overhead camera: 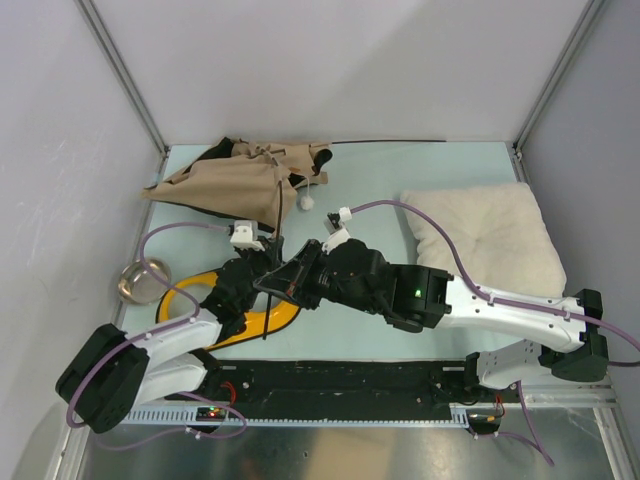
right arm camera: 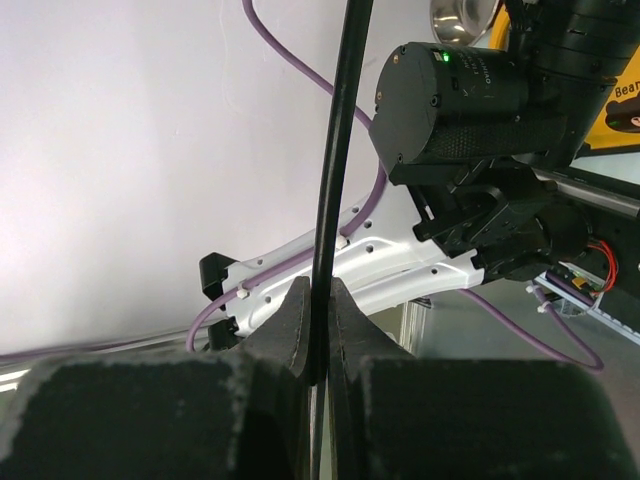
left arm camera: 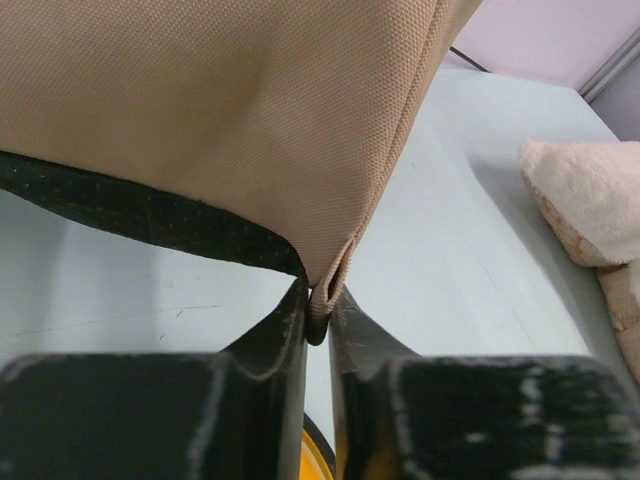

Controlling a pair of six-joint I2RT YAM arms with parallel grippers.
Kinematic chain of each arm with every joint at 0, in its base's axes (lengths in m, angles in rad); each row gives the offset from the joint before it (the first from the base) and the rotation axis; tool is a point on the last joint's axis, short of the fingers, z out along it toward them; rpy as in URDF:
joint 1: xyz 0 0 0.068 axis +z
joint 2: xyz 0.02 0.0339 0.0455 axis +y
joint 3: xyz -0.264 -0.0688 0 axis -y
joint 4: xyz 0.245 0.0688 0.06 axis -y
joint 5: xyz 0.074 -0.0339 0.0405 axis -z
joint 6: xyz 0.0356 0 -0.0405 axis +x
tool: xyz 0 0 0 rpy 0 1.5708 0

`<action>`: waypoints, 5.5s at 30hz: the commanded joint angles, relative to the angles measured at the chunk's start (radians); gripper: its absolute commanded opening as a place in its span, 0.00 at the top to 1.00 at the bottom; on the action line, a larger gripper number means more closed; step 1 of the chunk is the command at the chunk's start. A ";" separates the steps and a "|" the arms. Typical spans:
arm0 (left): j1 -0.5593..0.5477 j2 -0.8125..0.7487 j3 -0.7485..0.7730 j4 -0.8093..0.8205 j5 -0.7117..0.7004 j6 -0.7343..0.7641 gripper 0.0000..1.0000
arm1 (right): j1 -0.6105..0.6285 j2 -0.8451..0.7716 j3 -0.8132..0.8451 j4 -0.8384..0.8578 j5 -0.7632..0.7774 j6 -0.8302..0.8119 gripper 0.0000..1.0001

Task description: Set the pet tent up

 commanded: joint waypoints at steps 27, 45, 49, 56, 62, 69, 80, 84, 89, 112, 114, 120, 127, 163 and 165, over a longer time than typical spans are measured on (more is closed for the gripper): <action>-0.002 -0.480 -0.093 -0.325 0.264 0.021 1.00 | -0.017 -0.095 -0.154 0.160 0.174 -0.295 1.00; -0.009 -0.580 -0.086 -0.556 0.350 -0.095 1.00 | -0.045 -0.013 -0.265 0.368 0.243 -0.572 1.00; -0.009 -0.605 -0.095 -0.579 0.300 -0.087 1.00 | -0.048 -0.010 -0.304 0.366 0.262 -0.614 1.00; -0.009 -0.634 -0.103 -0.601 0.255 -0.082 1.00 | -0.055 -0.007 -0.348 0.375 0.281 -0.664 1.00; -0.009 -0.660 -0.106 -0.614 0.228 -0.082 1.00 | -0.051 -0.003 -0.388 0.368 0.269 -0.679 1.00; -0.008 -0.614 -0.072 -0.616 0.252 -0.076 1.00 | -0.045 0.003 -0.412 0.443 0.156 -0.725 1.00; -0.009 -0.560 0.002 -0.681 0.332 -0.122 1.00 | -0.136 -0.014 -0.413 0.760 -0.169 -0.657 1.00; -0.009 -0.591 0.007 -0.713 0.364 -0.183 1.00 | -0.179 0.005 -0.413 0.849 -0.201 -0.627 1.00; -0.009 -0.632 0.018 -0.773 0.414 -0.257 1.00 | -0.244 0.037 -0.403 0.920 -0.251 -0.572 1.00; -0.028 -0.582 0.120 -0.852 0.532 -0.331 1.00 | -0.448 0.190 -0.235 0.995 -0.395 -0.527 1.00; -0.029 -0.578 0.120 -0.855 0.540 -0.332 1.00 | -0.474 0.214 -0.210 0.992 -0.419 -0.530 1.00; -0.029 -0.559 0.121 -0.857 0.559 -0.369 1.00 | -0.514 0.274 -0.130 0.975 -0.428 -0.574 1.00; -0.029 -0.558 0.132 -0.859 0.557 -0.477 1.00 | -0.504 0.329 -0.083 0.977 -0.400 -0.607 1.00; 0.022 -0.638 0.113 -0.923 0.496 -0.893 1.00 | -0.354 0.274 -0.310 0.874 -0.288 -0.819 1.00; 0.027 -0.639 0.106 -0.924 0.494 -0.898 1.00 | -0.349 0.262 -0.336 0.865 -0.299 -0.823 1.00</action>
